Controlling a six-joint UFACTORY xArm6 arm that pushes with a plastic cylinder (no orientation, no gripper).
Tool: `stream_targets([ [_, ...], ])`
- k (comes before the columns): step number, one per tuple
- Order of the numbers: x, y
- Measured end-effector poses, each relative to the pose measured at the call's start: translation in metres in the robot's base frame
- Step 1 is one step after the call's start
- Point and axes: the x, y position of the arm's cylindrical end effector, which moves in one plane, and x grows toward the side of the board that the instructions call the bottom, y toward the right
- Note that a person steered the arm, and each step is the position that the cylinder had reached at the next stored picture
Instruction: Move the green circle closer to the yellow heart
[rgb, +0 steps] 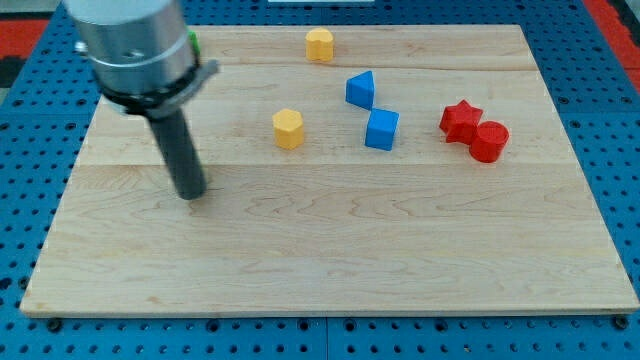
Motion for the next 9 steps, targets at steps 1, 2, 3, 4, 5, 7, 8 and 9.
stream_targets([
  [1,-0.042,-0.042],
  [2,-0.092,-0.042],
  [3,-0.121,-0.012],
  [4,-0.159,0.034],
  [5,-0.176,0.059],
  [7,-0.197,0.091],
  [8,-0.212,0.118],
  [9,-0.217,0.085],
])
